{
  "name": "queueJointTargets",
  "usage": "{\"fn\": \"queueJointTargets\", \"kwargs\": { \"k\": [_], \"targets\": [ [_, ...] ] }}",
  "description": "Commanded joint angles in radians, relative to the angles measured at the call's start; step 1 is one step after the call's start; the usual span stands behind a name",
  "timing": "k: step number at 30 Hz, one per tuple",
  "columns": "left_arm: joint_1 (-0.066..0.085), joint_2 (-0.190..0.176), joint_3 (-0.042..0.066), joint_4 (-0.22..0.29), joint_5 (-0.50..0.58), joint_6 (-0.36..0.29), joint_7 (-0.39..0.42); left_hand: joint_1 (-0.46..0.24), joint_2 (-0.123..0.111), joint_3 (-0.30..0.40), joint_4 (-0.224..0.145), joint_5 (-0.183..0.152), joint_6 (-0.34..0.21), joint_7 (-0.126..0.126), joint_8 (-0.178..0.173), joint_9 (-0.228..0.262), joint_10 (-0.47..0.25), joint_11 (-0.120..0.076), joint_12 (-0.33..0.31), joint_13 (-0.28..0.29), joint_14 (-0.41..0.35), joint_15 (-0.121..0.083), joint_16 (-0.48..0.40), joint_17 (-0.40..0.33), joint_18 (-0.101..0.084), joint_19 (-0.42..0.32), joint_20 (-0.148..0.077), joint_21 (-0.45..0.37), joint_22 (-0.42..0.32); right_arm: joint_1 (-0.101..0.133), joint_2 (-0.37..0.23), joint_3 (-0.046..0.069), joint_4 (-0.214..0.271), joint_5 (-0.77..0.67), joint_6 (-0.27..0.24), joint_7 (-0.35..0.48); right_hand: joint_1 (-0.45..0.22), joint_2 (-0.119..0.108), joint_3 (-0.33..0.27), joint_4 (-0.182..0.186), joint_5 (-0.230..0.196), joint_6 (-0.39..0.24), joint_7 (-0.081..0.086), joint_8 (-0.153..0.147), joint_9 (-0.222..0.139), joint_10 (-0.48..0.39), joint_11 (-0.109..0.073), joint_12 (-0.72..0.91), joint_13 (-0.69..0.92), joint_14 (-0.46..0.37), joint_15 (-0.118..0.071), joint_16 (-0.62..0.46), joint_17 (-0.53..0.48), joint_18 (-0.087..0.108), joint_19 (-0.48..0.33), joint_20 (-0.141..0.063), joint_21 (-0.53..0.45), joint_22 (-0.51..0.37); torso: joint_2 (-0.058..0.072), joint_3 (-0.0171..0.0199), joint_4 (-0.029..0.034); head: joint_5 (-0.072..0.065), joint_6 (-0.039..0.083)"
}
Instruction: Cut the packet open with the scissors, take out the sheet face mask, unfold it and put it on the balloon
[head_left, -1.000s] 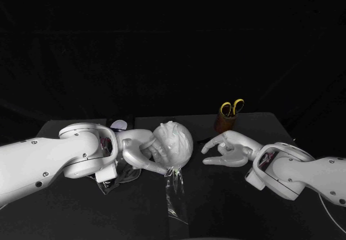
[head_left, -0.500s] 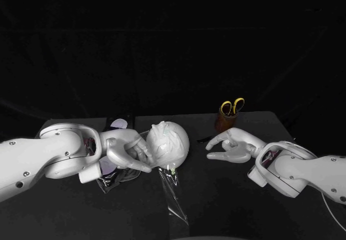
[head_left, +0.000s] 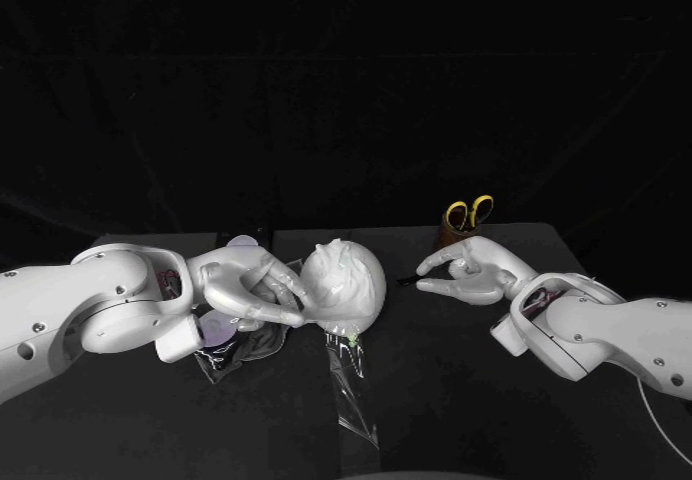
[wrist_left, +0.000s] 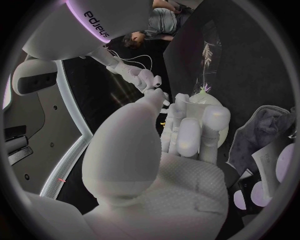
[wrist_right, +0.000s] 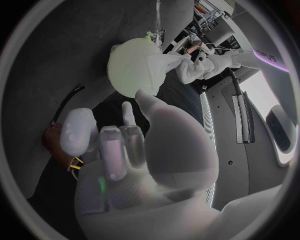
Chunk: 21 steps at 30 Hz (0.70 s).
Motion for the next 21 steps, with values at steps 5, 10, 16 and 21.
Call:
{"fn": "queueJointTargets", "kwargs": {
  "k": [5, 10, 16, 21],
  "targets": [
    [0.000, 0.001, 0.001, 0.008, -0.048, -0.002, 0.034, -0.001, -0.002, -0.015, 0.013, -0.003, -0.008, 0.007, -0.011, -0.011, -0.072, 0.024, -0.041, -0.016, -0.009, 0.018, -0.018, -0.026, 0.002, -0.011, 0.010, -0.019, -0.026, 0.002, 0.011, 0.001, -0.004, 0.031, -0.018, 0.034, 0.003, 0.013, -0.001, 0.005, 0.005, 0.009, -0.002, 0.005, -0.001, 0.088, -0.003, 0.002, 0.232, 0.106, -0.003, 0.004, 0.263, -0.007, 0.006, -0.001, 0.000, 0.140, -0.002, 0.0011, -0.0006, -0.002, 0.000],
    [0.000, 0.003, 0.001, 0.008, -0.123, 0.043, 0.000, -0.011, -0.003, -0.040, 0.027, -0.004, -0.024, -0.008, -0.024, -0.020, -0.077, 0.027, -0.055, -0.024, 0.002, 0.022, -0.025, -0.026, 0.002, 0.000, 0.016, -0.022, -0.025, 0.002, 0.016, 0.001, -0.006, 0.031, -0.018, 0.038, 0.004, 0.014, -0.001, 0.005, 0.005, 0.010, -0.002, 0.006, -0.001, 0.088, -0.003, 0.002, 0.232, 0.106, -0.004, 0.004, 0.263, -0.007, 0.006, -0.001, 0.000, 0.140, -0.002, 0.0013, -0.0009, -0.001, -0.001],
    [0.000, 0.001, 0.001, 0.005, -0.194, 0.085, -0.039, -0.013, 0.003, -0.070, 0.044, -0.004, -0.072, -0.048, -0.052, -0.035, -0.031, 0.014, -0.054, -0.025, 0.039, 0.010, -0.017, 0.037, -0.007, 0.044, 0.008, 0.003, 0.018, 0.003, 0.022, 0.001, -0.011, 0.035, -0.022, 0.044, 0.007, 0.017, 0.001, 0.005, 0.006, 0.013, -0.003, 0.006, -0.002, 0.088, -0.004, 0.000, 0.231, 0.106, -0.004, 0.004, 0.263, -0.006, 0.005, -0.001, -0.004, 0.140, -0.002, 0.0006, 0.0007, 0.000, -0.003],
    [0.000, 0.000, 0.001, 0.004, -0.244, 0.108, -0.071, 0.013, 0.015, -0.109, 0.050, -0.003, -0.209, -0.102, -0.098, -0.081, -0.073, 0.025, -0.103, -0.044, 0.043, 0.015, -0.039, 0.009, -0.001, 0.037, 0.004, -0.023, -0.021, 0.003, 0.028, 0.001, -0.016, 0.040, -0.027, 0.050, 0.009, 0.018, 0.001, 0.005, 0.007, 0.015, -0.003, 0.006, -0.002, 0.087, -0.005, -0.004, 0.229, 0.106, -0.004, 0.004, 0.263, -0.004, 0.000, -0.001, -0.014, 0.137, -0.002, 0.0000, 0.0011, -0.001, -0.003]
  ]
}}
